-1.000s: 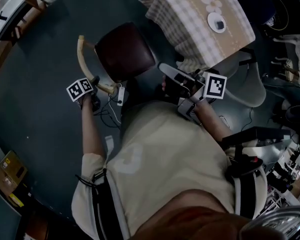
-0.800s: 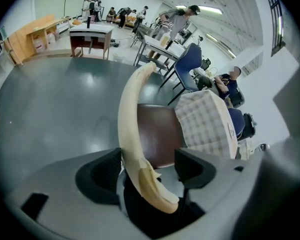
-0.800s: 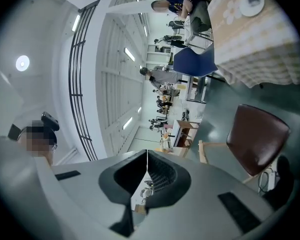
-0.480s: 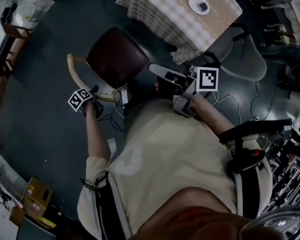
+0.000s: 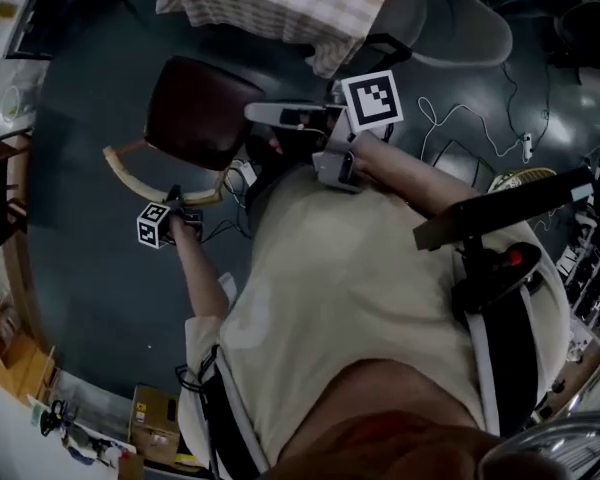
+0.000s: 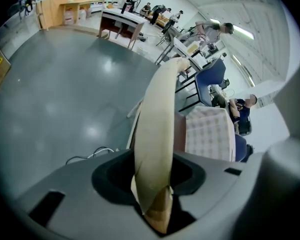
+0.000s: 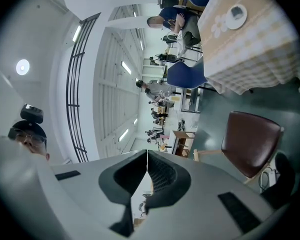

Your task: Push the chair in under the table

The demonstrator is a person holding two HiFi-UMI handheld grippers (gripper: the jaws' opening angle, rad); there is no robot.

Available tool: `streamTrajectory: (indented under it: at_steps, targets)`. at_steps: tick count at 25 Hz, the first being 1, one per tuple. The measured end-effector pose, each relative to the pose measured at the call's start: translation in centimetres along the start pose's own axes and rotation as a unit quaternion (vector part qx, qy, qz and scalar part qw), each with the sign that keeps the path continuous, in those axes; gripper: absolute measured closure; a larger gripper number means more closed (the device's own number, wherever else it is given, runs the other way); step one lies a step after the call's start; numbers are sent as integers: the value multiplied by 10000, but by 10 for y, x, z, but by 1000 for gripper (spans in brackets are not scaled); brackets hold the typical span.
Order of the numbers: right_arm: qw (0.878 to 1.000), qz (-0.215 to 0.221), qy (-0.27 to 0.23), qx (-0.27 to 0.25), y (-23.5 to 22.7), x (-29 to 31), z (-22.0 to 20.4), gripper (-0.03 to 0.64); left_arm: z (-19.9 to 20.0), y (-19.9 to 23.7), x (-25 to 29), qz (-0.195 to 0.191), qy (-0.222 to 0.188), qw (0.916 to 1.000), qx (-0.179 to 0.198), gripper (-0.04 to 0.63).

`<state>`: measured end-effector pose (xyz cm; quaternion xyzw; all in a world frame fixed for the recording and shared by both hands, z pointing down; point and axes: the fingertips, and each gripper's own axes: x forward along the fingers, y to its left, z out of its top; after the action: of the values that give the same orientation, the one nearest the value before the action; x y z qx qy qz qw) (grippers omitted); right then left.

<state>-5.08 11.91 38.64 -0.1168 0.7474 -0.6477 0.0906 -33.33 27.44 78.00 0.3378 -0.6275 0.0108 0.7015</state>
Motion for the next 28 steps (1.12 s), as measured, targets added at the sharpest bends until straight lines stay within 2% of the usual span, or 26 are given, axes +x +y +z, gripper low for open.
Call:
streamTrajectory:
  at_steps: [3,7,12,15,20,28]
  targets:
    - [9999,38,-84,111,-1,-10,4,604,-5,-1,2,86,23,9999,82,442]
    - [9998,33,-100,170,-5,-17,9,604,-11,-5,13,-112,152,9998,83,445]
    - [9998,-77,-44,190,-12,-15,2,604,-8,2,20,-261,27,9997,-16,459]
    - [9998,-120,-36,131,-12,-14,-3,604,-7,4,24,-309,39,9995,72,465]
    - [9997,-219,-54,110,-15,-18,2,604,-8,0,30,-129,210,9989,405,471]
    - [9993,-314,-60,174,-20,-18,5,604,-17,-10,32,21,160,9984,542,482]
